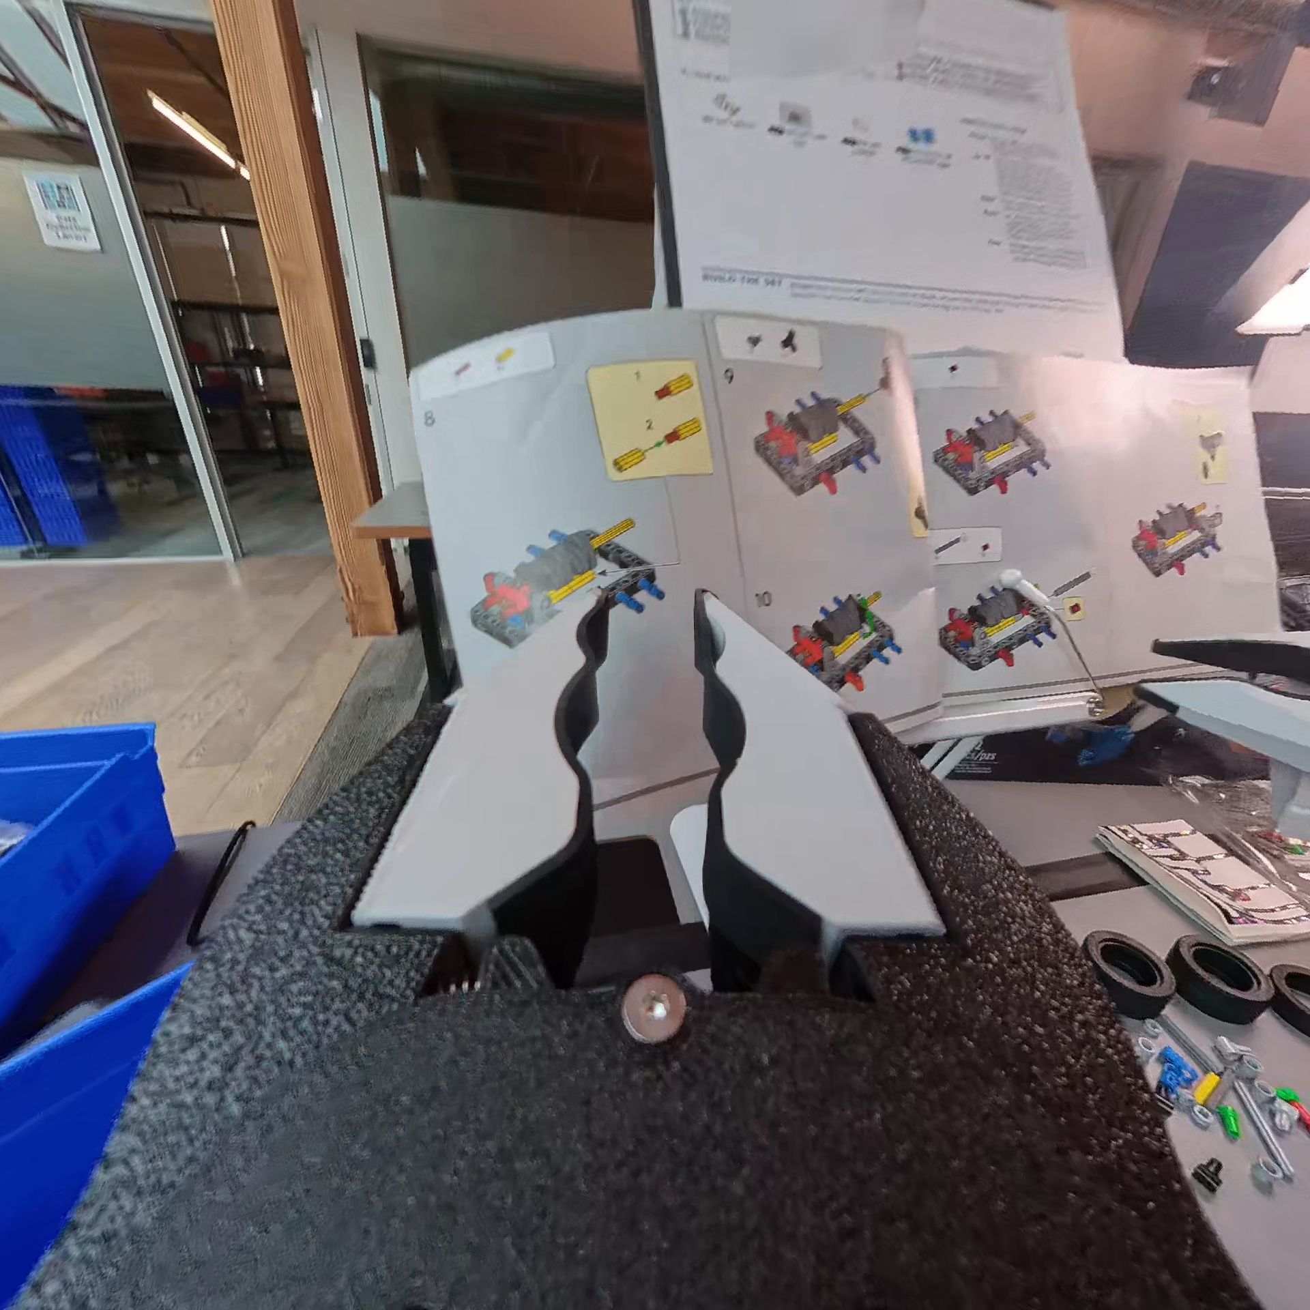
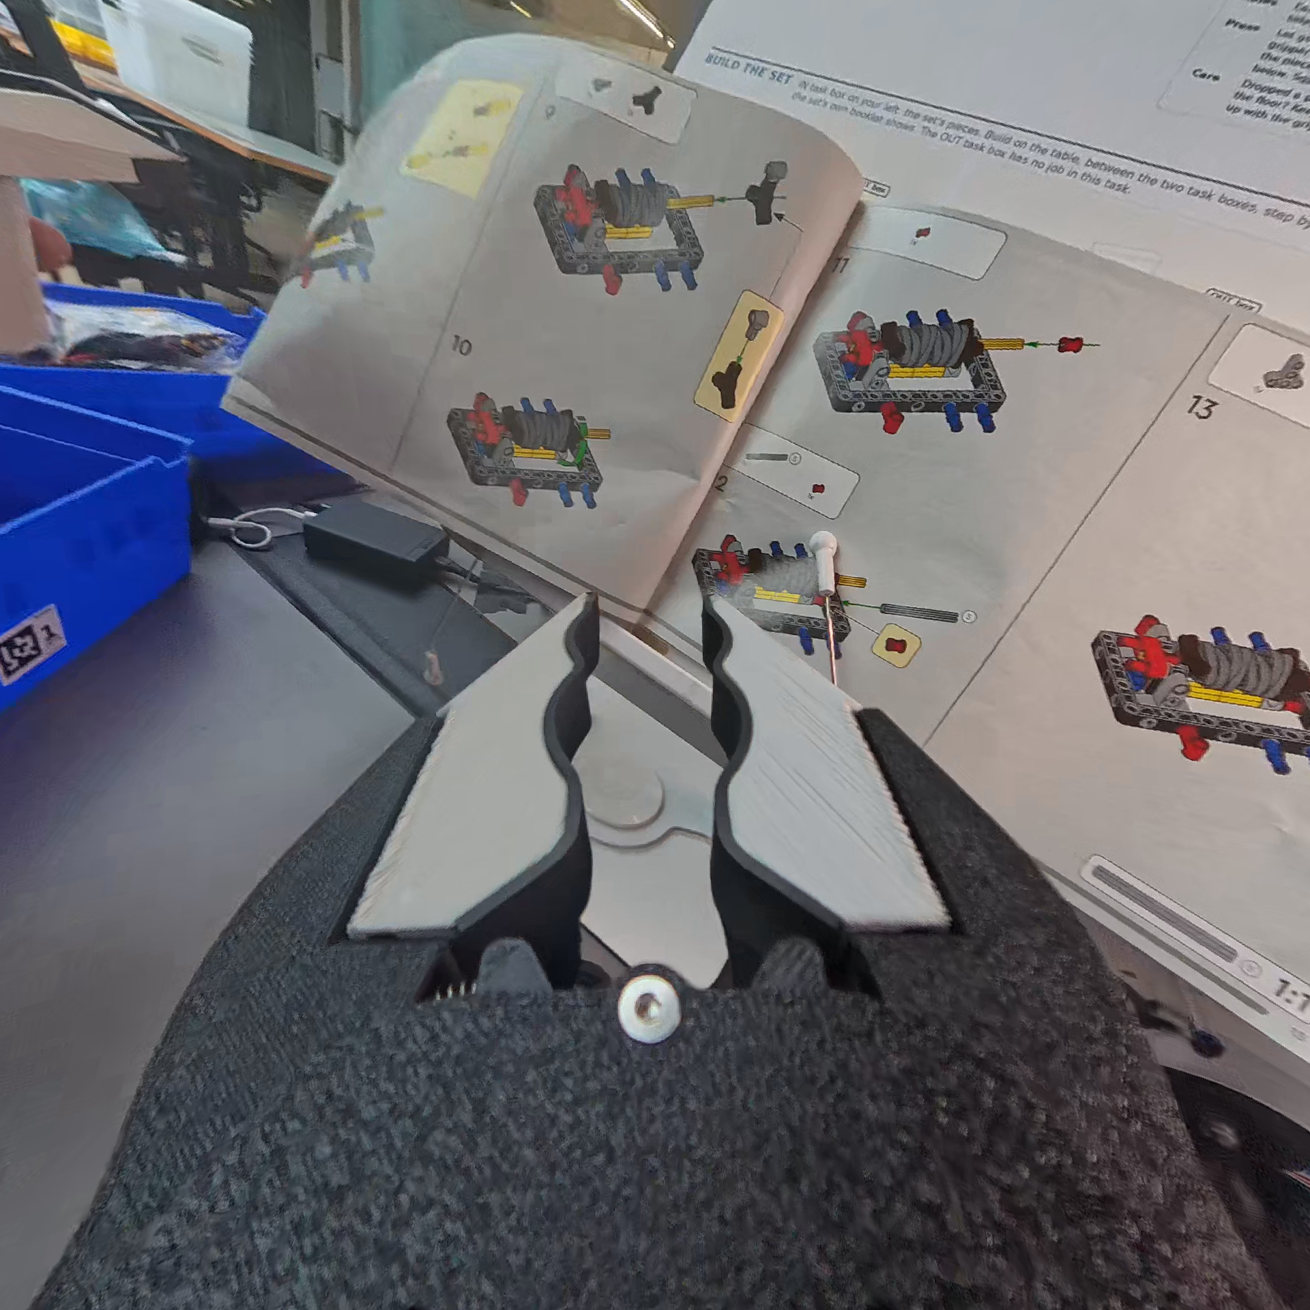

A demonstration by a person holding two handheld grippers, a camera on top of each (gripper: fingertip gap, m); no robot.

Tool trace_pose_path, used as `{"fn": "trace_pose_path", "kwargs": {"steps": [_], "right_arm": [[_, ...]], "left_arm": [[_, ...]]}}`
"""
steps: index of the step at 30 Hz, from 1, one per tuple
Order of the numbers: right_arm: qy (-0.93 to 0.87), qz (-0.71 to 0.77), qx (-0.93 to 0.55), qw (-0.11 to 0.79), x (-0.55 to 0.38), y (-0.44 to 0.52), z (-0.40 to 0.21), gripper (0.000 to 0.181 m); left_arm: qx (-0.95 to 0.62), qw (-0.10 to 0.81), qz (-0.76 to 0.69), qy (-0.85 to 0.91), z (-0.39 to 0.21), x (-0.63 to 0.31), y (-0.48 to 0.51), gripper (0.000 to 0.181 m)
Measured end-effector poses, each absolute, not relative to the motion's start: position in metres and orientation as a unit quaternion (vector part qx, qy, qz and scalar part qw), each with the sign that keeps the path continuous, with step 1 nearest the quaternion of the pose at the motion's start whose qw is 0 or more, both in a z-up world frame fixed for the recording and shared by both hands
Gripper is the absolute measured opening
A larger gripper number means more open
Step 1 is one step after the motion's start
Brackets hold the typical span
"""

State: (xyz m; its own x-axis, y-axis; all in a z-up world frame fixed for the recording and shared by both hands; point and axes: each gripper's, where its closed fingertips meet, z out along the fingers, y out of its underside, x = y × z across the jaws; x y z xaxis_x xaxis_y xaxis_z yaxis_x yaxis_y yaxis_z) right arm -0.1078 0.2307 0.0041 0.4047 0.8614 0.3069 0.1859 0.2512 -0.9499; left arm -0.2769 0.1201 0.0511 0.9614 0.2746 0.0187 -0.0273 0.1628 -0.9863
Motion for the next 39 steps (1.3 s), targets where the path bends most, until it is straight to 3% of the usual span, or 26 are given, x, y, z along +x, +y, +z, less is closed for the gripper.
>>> {"fn": "trace_pose_path", "kwargs": {"steps": [5,6,9,10,12,16,18,23,28,31,35,37,39], "right_arm": [[-0.477,0.333,-0.553,0.597,-0.111,0.209,0.013,0.043],[-0.479,0.329,-0.554,0.596,-0.11,0.209,0.013,0.044],[-0.484,0.329,-0.559,0.587,-0.105,0.206,0.008,0.044],[-0.486,0.33,-0.559,0.585,-0.104,0.204,0.006,0.045],[-0.488,0.324,-0.56,0.586,-0.1,0.204,0.002,0.045],[-0.489,0.314,-0.564,0.587,-0.092,0.207,-0.004,0.045],[-0.485,0.316,-0.566,0.587,-0.09,0.209,-0.005,0.044],[-0.476,0.34,-0.567,0.581,-0.096,0.205,-0.001,0.045],[-0.478,0.396,-0.55,0.558,-0.109,0.179,0.014,0.059],[-0.524,0.348,-0.527,0.571,-0.12,0.17,0.004,0.073],[-0.553,0.3,-0.521,0.577,-0.143,0.165,-0.021,0.077],[-0.556,0.29,-0.515,0.584,-0.149,0.163,-0.026,0.075],[-0.558,0.291,-0.513,0.583,-0.152,0.16,-0.028,0.073]], "left_arm": [[-0.626,0.769,0.128,-0.038,0.066,-0.238,0.123,0.019],[-0.651,0.748,0.12,-0.053,0.056,-0.249,0.133,0.029],[-0.726,0.673,0.069,-0.123,0.009,-0.296,0.165,0.09],[-0.738,0.657,0.053,-0.143,-0.003,-0.31,0.173,0.096],[-0.754,0.636,0.031,-0.158,-0.021,-0.325,0.186,0.088],[-0.756,0.636,0.021,-0.154,-0.023,-0.322,0.187,0.037],[-0.741,0.651,0.035,-0.161,-0.016,-0.319,0.179,0.025],[-0.697,0.7,0.056,-0.141,0.011,-0.289,0.153,0.021],[-0.638,0.768,0.04,-0.037,0.054,-0.216,0.138,0.013],[-0.632,0.774,-0.033,0.021,0.069,-0.169,0.142,0.012],[-0.645,0.761,-0.051,0.048,0.076,-0.149,0.155,0.007],[-0.652,0.758,-0.014,0.005,0.079,-0.175,0.155,0.017],[-0.662,0.747,0.024,-0.062,0.076,-0.221,0.152,0.051]]}}
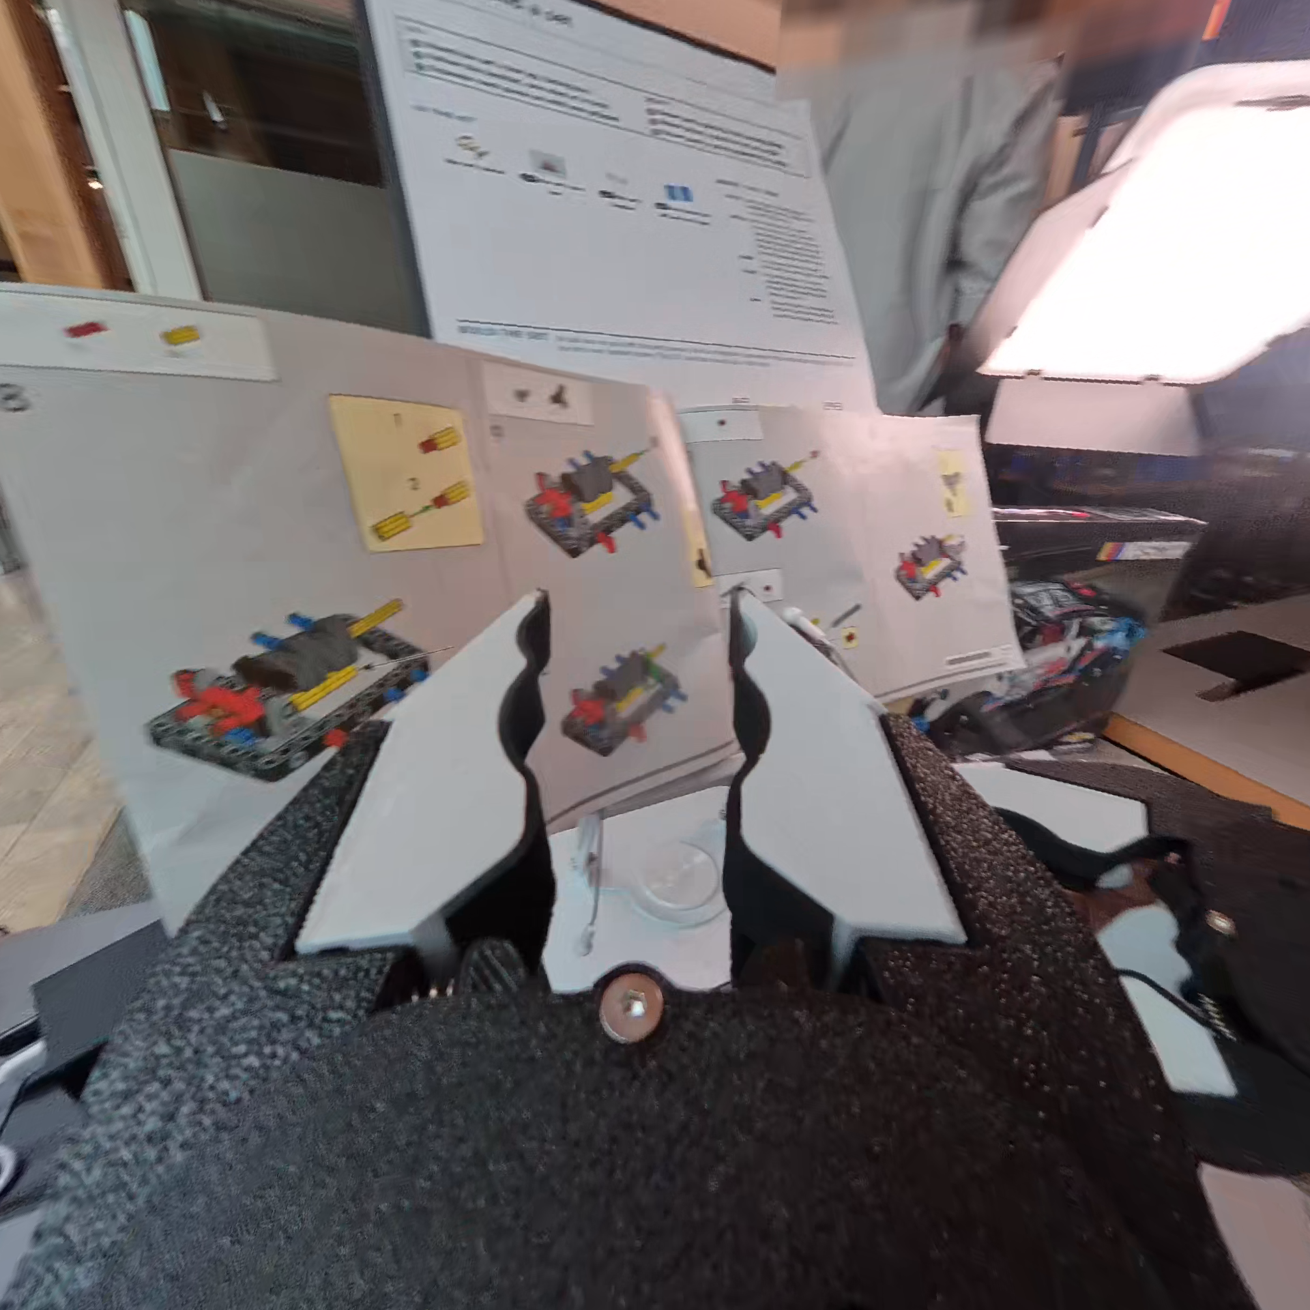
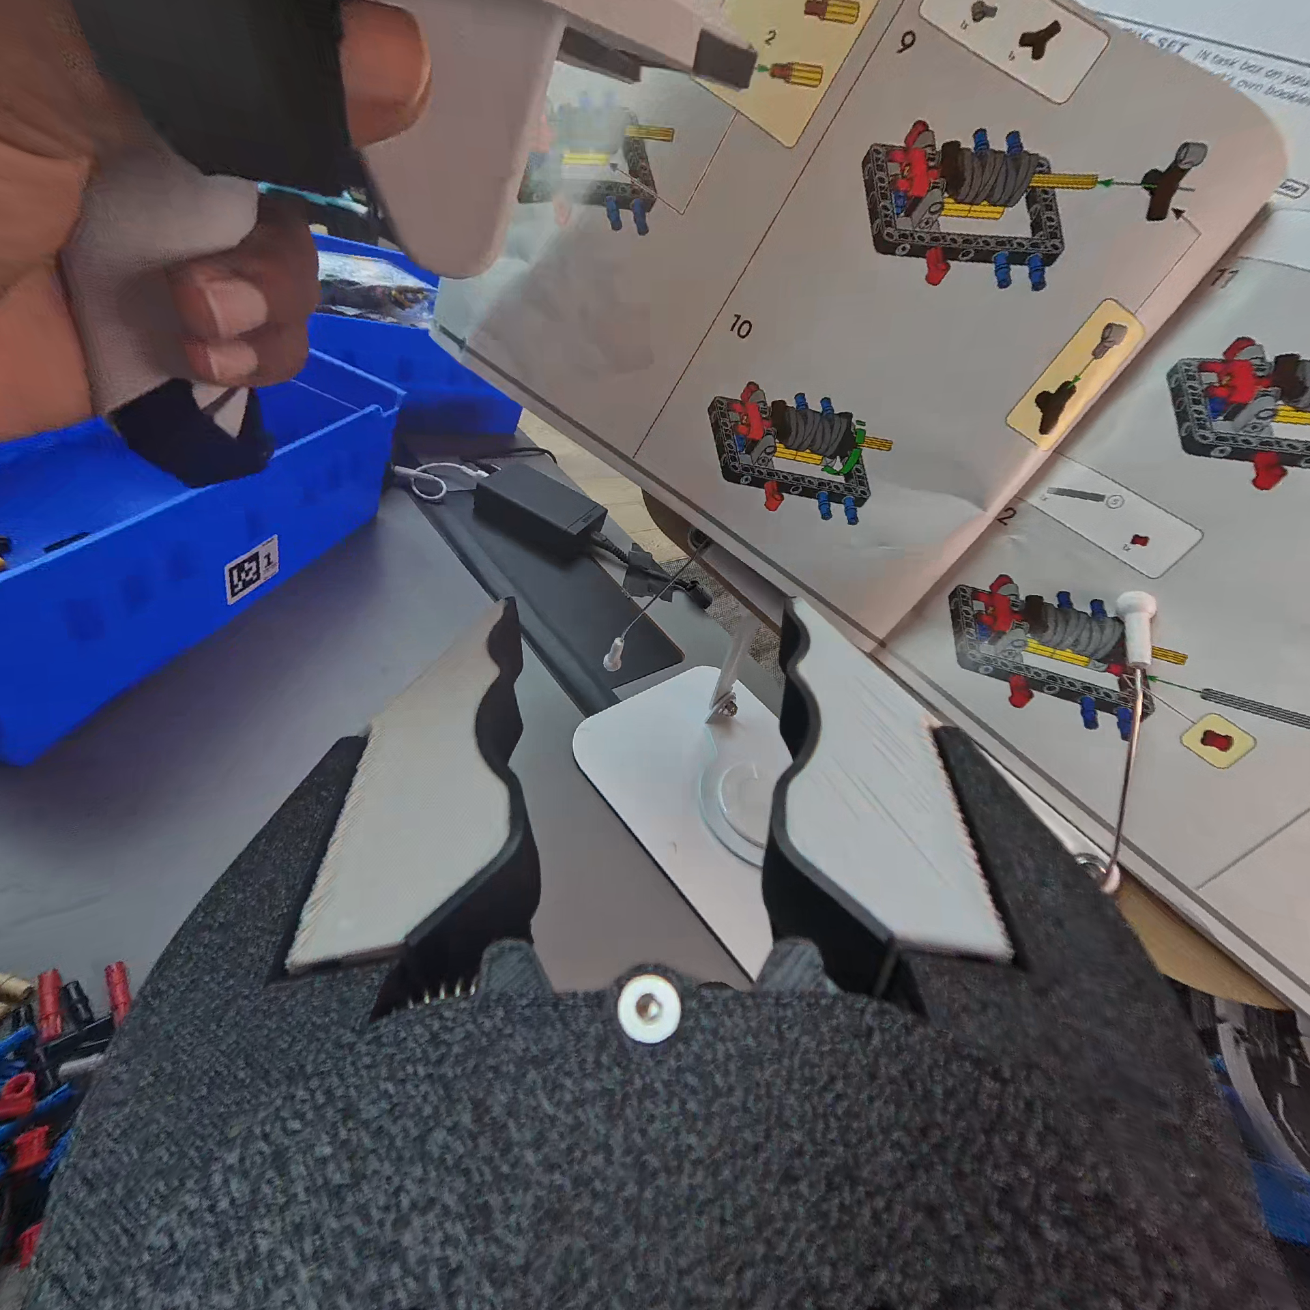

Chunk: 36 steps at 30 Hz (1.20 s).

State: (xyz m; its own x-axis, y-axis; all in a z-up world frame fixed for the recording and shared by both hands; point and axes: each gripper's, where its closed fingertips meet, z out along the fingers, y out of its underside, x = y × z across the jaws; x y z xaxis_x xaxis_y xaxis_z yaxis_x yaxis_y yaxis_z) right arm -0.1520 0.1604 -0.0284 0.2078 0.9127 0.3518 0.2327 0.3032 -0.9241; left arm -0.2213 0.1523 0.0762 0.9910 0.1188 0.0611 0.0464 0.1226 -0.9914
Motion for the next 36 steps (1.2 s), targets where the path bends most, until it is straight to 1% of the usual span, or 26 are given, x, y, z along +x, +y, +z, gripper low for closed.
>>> {"fn": "trace_pose_path", "kwargs": {"steps": [2,3,4,6,8,10,12,18,20,21,22,23,24,25,26,27,28,32,35,36], "right_arm": [[-0.557,0.297,-0.519,0.576,-0.155,0.16,-0.032,0.073],[-0.555,0.3,-0.522,0.574,-0.155,0.16,-0.032,0.073],[-0.553,0.303,-0.523,0.573,-0.156,0.16,-0.031,0.073],[-0.55,0.304,-0.519,0.58,-0.155,0.157,-0.027,0.071],[-0.548,0.296,-0.513,0.59,-0.152,0.157,-0.024,0.07],[-0.543,0.291,-0.51,0.6,-0.147,0.159,-0.019,0.069],[-0.536,0.283,-0.51,0.61,-0.142,0.163,-0.016,0.069],[-0.533,0.221,-0.486,0.656,-0.138,0.168,-0.013,0.086],[-0.515,0.219,-0.485,0.672,-0.14,0.17,-0.006,0.09],[-0.498,0.224,-0.489,0.68,-0.14,0.172,0.0,0.09],[-0.477,0.233,-0.494,0.689,-0.139,0.176,0.008,0.087],[-0.448,0.242,-0.504,0.697,-0.134,0.182,0.015,0.077],[-0.419,0.253,-0.516,0.703,-0.127,0.191,0.022,0.063],[-0.392,0.267,-0.525,0.706,-0.119,0.199,0.028,0.05],[-0.37,0.282,-0.532,0.708,-0.111,0.207,0.032,0.039],[-0.356,0.294,-0.536,0.707,-0.103,0.215,0.034,0.021],[-0.35,0.308,-0.541,0.7,-0.097,0.222,0.033,0.01],[-0.312,0.333,-0.582,0.673,-0.074,0.26,0.026,0.013],[-0.349,0.328,-0.574,0.664,-0.075,0.272,0.022,0.024],[-0.378,0.314,-0.565,0.663,-0.079,0.273,0.019,0.027]], "left_arm": [[-0.677,0.722,0.078,-0.115,0.063,-0.278,0.154,0.086],[-0.697,0.7,0.079,-0.138,0.048,-0.302,0.16,0.101],[-0.724,0.67,0.049,-0.158,0.029,-0.317,0.167,0.114],[-0.757,0.631,-0.059,-0.157,0.004,-0.316,0.18,0.066],[-0.75,0.635,-0.13,-0.136,0.004,-0.301,0.182,0.016],[-0.746,0.647,-0.116,-0.109,0.01,-0.287,0.178,0.0],[-0.74,0.659,-0.103,-0.081,0.018,-0.267,0.173,0.0],[-0.693,0.677,-0.247,-0.006,0.061,-0.176,0.156,0.009],[-0.692,0.663,-0.283,0.03,0.069,-0.145,0.154,0.015],[-0.688,0.656,-0.305,0.051,0.072,-0.128,0.153,0.023],[-0.684,0.648,-0.326,0.078,0.075,-0.111,0.151,0.03],[-0.681,0.637,-0.343,0.111,0.076,-0.095,0.148,0.038],[-0.676,0.632,-0.352,0.141,0.077,-0.083,0.143,0.042],[-0.663,0.637,-0.357,0.162,0.082,-0.077,0.138,0.045],[-0.645,0.65,-0.36,0.177,0.088,-0.074,0.132,0.045],[-0.63,0.663,-0.359,0.185,0.094,-0.075,0.127,0.044],[-0.623,0.674,-0.352,0.185,0.098,-0.08,0.125,0.043],[-0.654,0.683,-0.298,0.132,0.087,-0.114,0.143,0.036],[-0.709,0.658,-0.23,0.106,0.059,-0.134,0.171,0.032],[-0.725,0.647,-0.21,0.107,0.05,-0.135,0.179,0.033]]}}
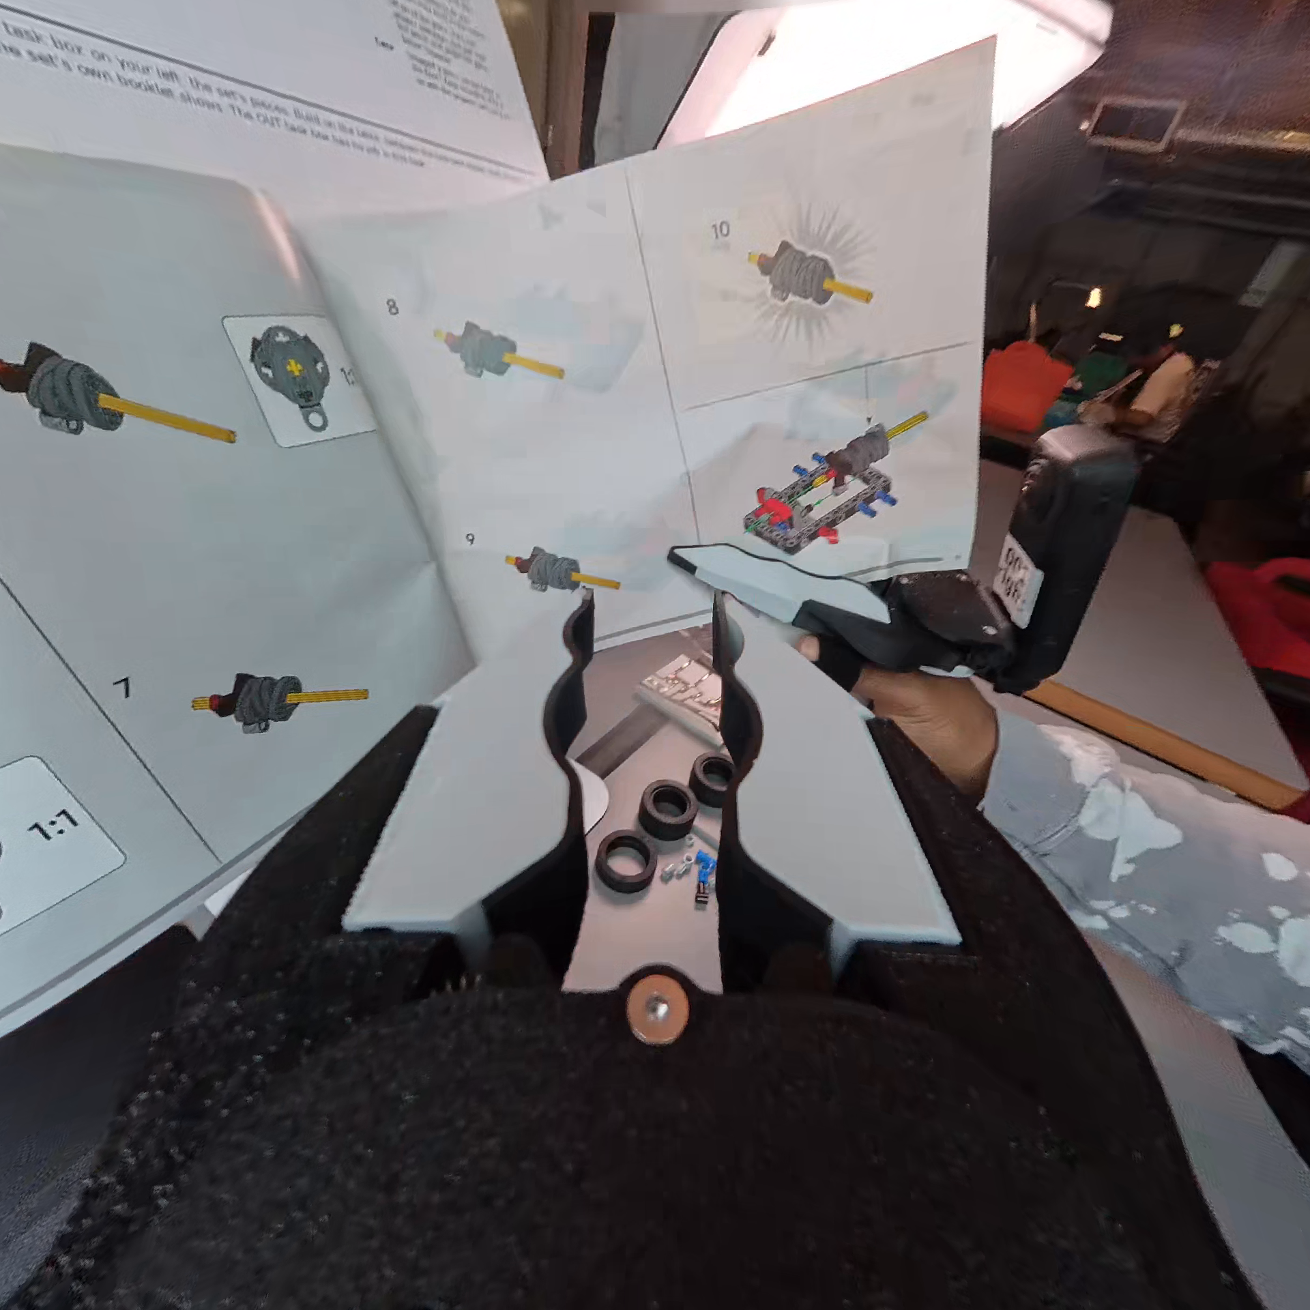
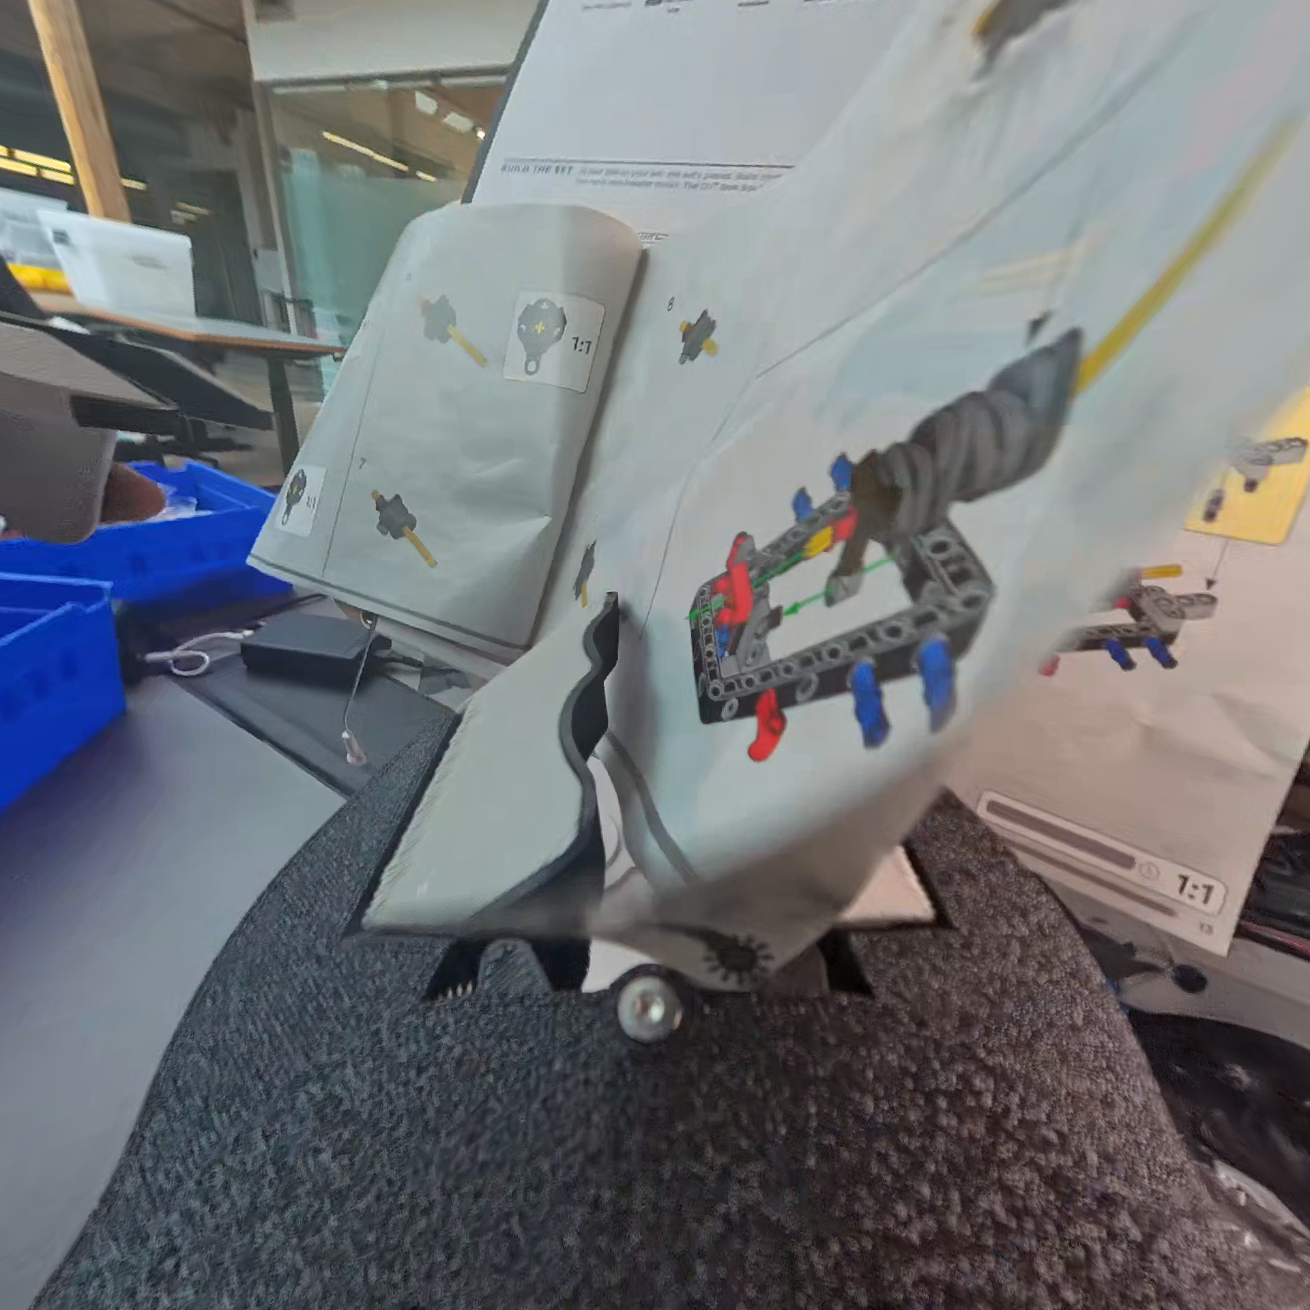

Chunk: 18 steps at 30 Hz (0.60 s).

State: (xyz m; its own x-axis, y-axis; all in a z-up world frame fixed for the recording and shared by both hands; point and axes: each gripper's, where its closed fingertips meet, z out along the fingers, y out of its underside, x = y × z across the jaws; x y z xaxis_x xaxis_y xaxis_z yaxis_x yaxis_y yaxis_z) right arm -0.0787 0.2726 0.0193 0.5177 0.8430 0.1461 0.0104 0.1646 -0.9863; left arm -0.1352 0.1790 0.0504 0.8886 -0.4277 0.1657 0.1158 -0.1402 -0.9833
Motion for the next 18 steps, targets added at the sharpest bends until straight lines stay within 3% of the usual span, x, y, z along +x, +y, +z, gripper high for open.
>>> {"fn": "trace_pose_path", "kwargs": {"steps": [4,11,17,18], "right_arm": [[-0.545,0.222,-0.471,0.657,-0.101,0.253,0.001,0.041],[-0.714,0.082,-0.23,0.656,-0.101,0.175,-0.014,0.039],[-0.56,0.136,-0.368,0.73,-0.077,0.254,0.013,0.0],[-0.532,0.139,-0.406,0.73,-0.076,0.274,0.014,0.002]], "left_arm": [[-0.765,0.613,-0.146,0.138,0.024,-0.128,0.205,0.038],[-0.764,0.612,-0.165,0.119,0.013,-0.13,0.222,0.039],[-0.755,0.622,-0.198,0.064,0.014,-0.149,0.224,0.036],[-0.755,0.623,-0.196,0.062,0.014,-0.151,0.225,0.036]]}}
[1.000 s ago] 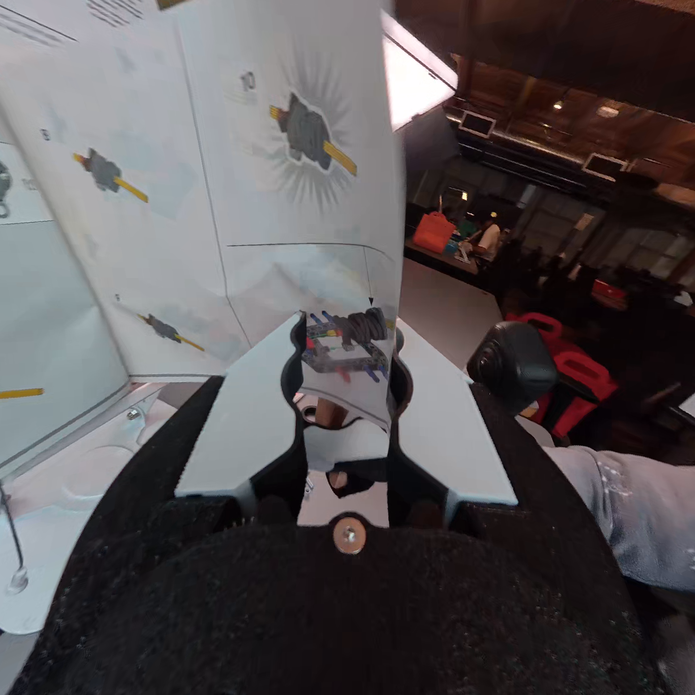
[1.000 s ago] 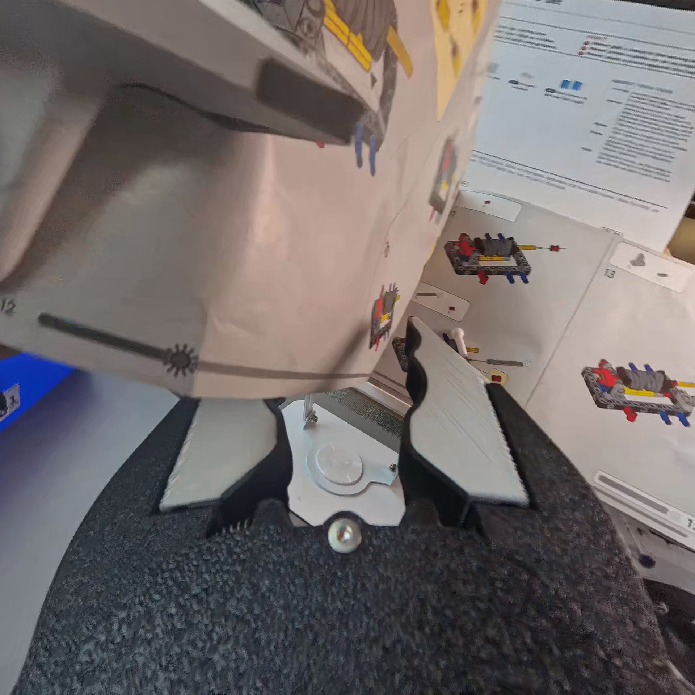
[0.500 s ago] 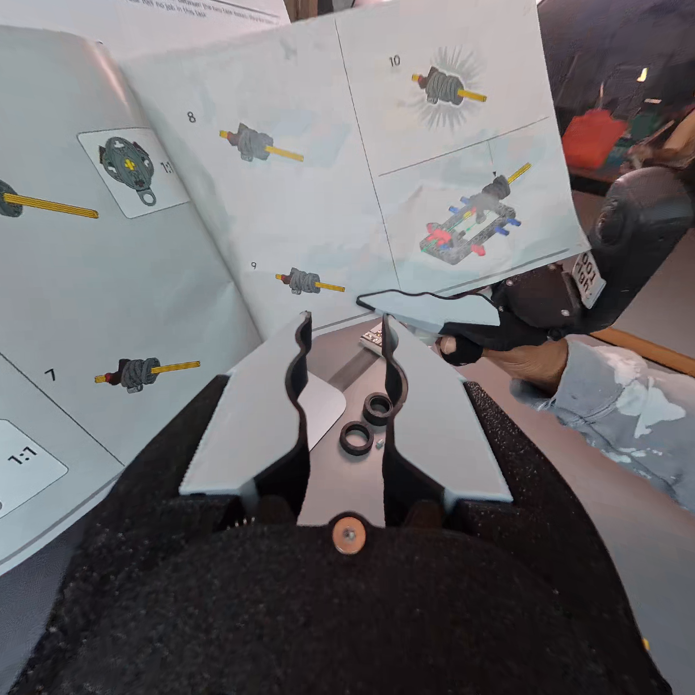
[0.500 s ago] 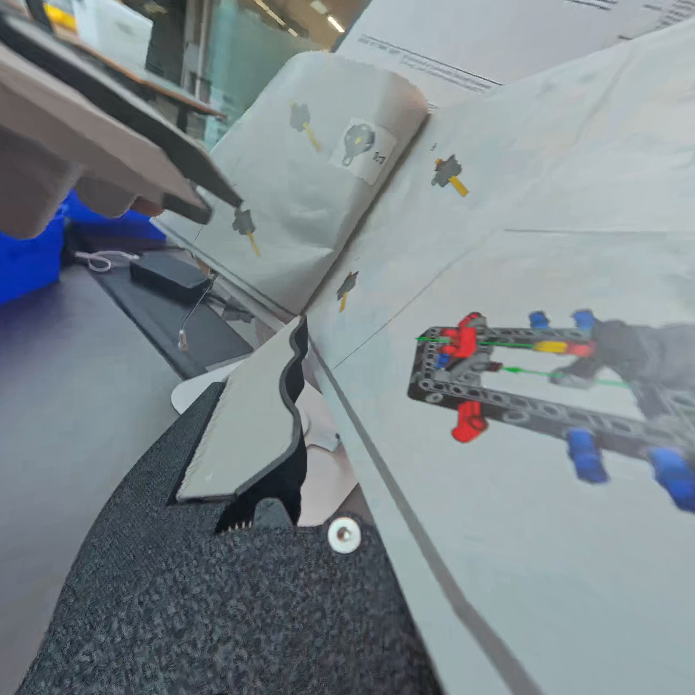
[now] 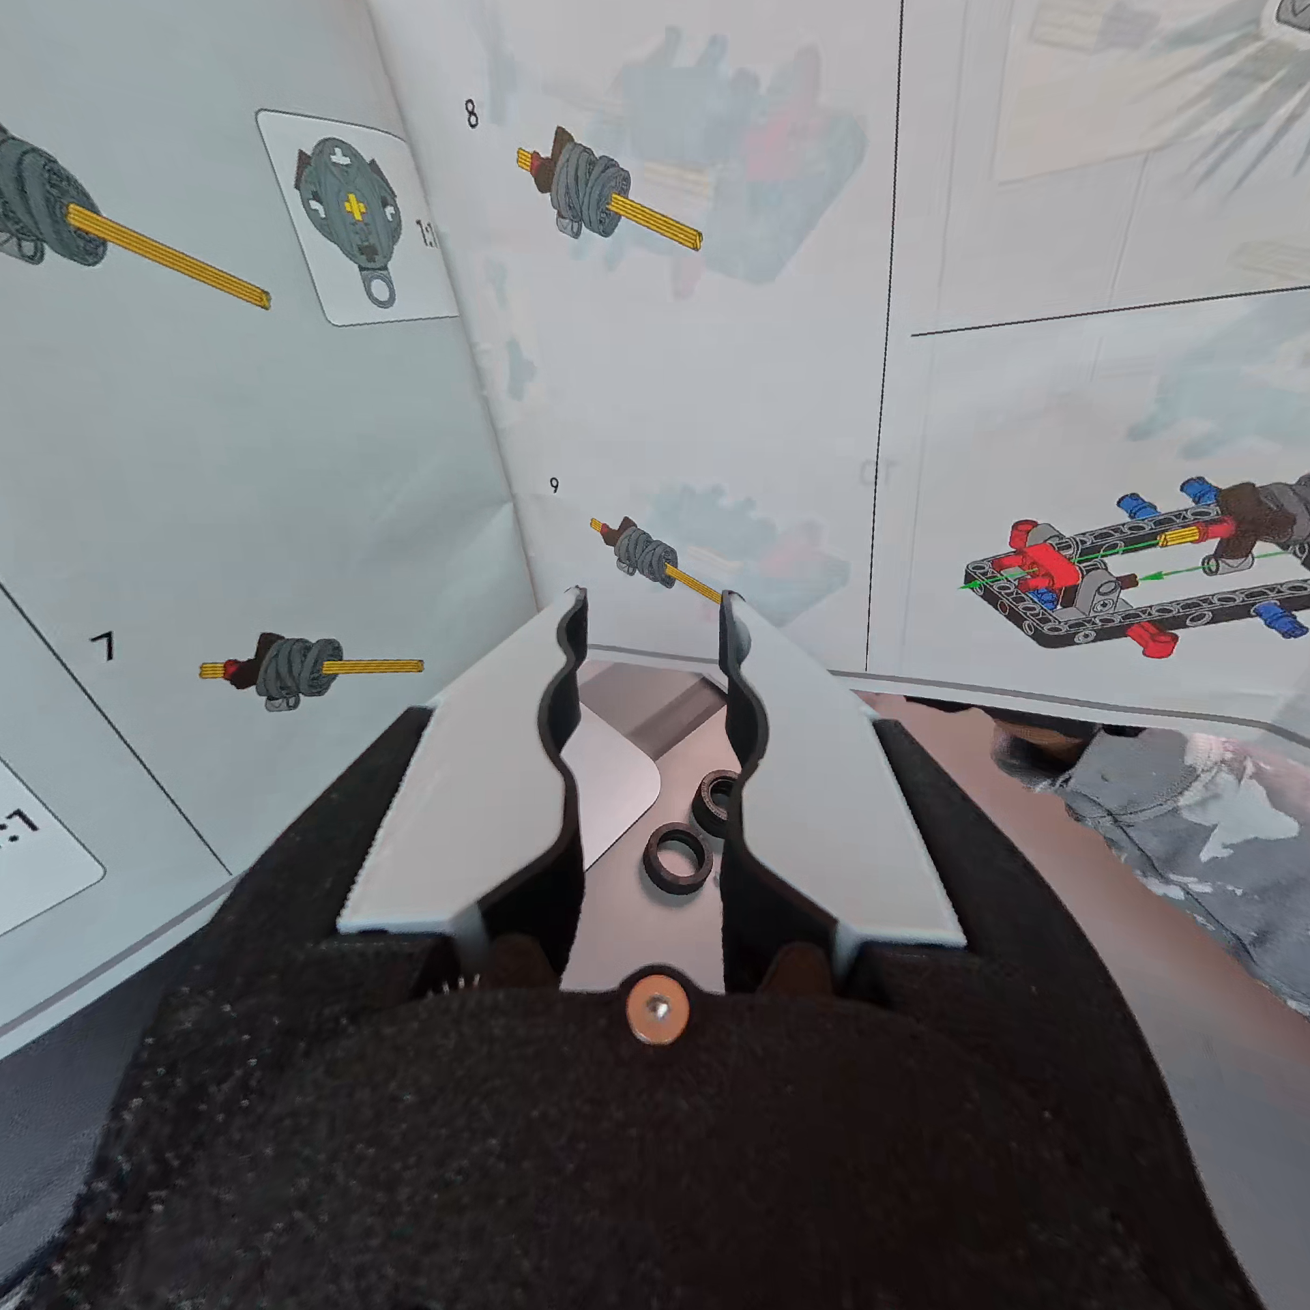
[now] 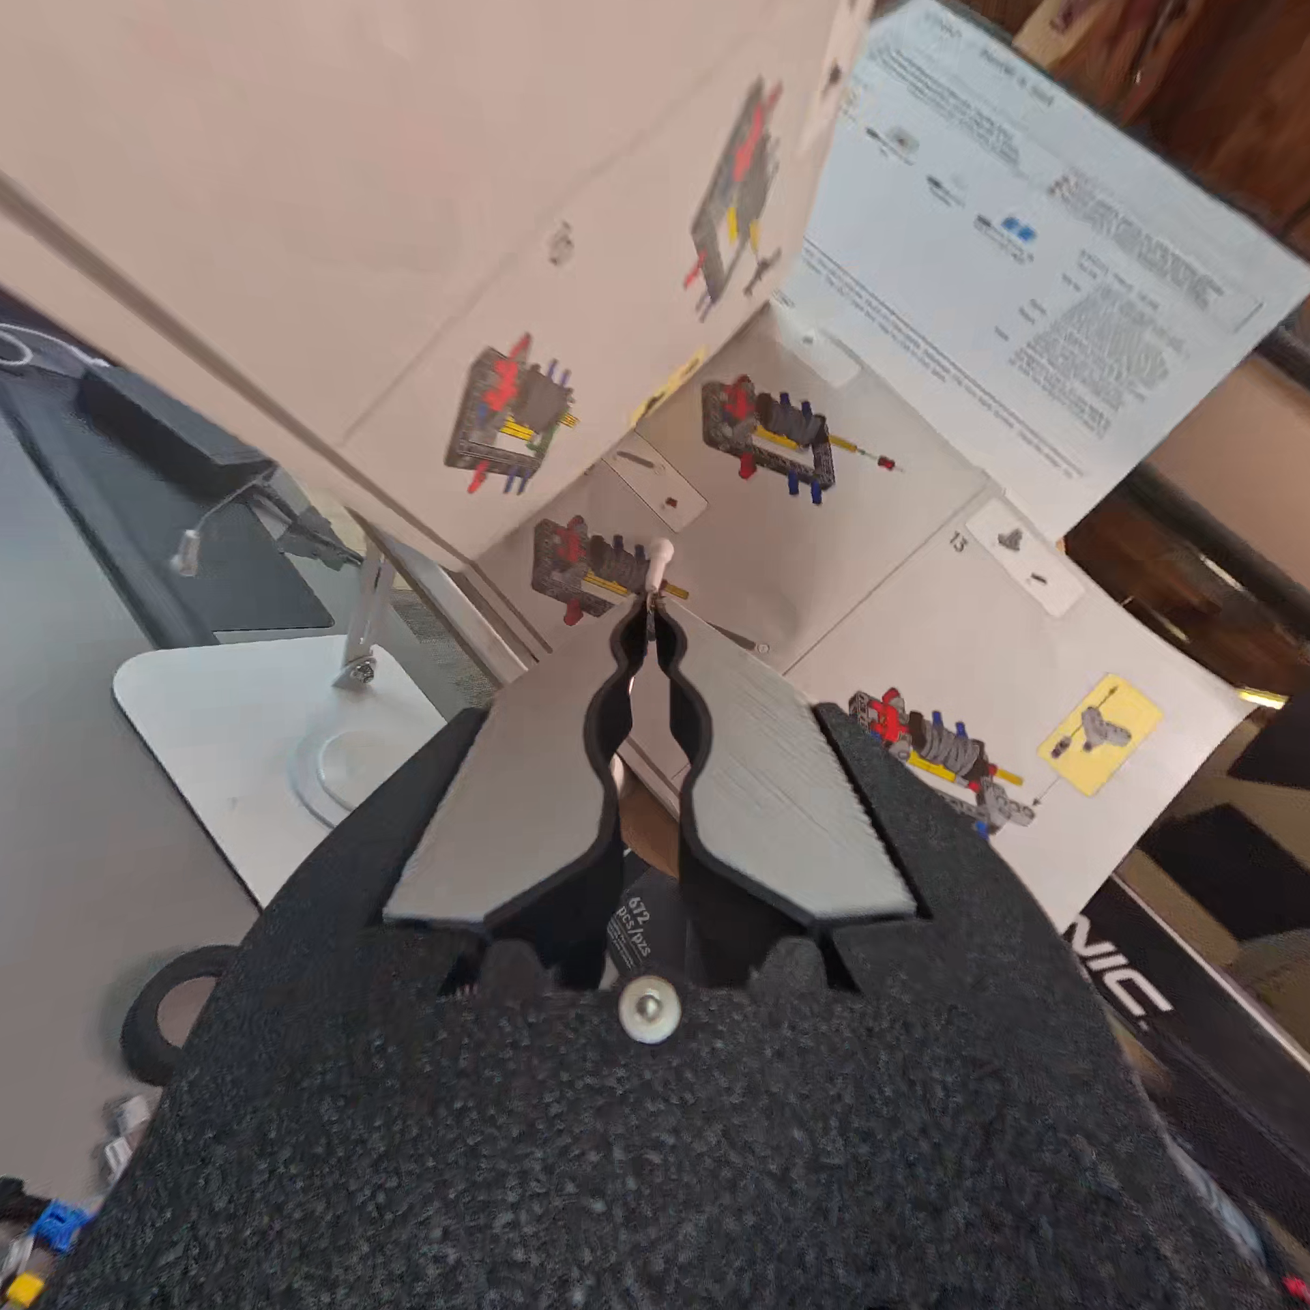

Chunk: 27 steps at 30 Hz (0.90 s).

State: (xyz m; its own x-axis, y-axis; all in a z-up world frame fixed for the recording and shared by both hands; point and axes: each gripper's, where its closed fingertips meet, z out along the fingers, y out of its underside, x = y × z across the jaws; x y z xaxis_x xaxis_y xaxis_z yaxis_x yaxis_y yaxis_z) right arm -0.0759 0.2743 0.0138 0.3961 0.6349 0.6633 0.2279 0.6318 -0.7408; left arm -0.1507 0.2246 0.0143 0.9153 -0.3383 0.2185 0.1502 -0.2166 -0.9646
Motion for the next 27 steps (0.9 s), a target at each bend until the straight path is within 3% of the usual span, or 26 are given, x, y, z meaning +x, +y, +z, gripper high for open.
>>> {"fn": "trace_pose_path", "kwargs": {"steps": [3,6,9,19,27], "right_arm": [[-0.517,0.154,-0.473,0.697,-0.095,0.302,0.003,0.022],[-0.53,0.107,-0.477,0.693,-0.117,0.315,-0.002,0.019],[-0.517,0.086,-0.487,0.699,-0.12,0.321,-0.005,0.001],[-0.216,0.405,-0.624,0.632,-0.088,0.335,-0.001,0.001],[-0.105,0.479,-0.632,0.6,-0.044,0.35,-0.028,0.003]], "left_arm": [[-0.757,0.624,-0.185,0.066,0.016,-0.15,0.229,0.036],[-0.756,0.628,-0.167,0.077,0.022,-0.145,0.238,0.035],[-0.757,0.63,-0.144,0.098,0.03,-0.137,0.247,0.033],[-0.783,0.585,0.061,0.201,0.028,-0.124,0.306,0.027],[-0.801,0.558,0.116,0.186,0.022,-0.142,0.326,0.005]]}}
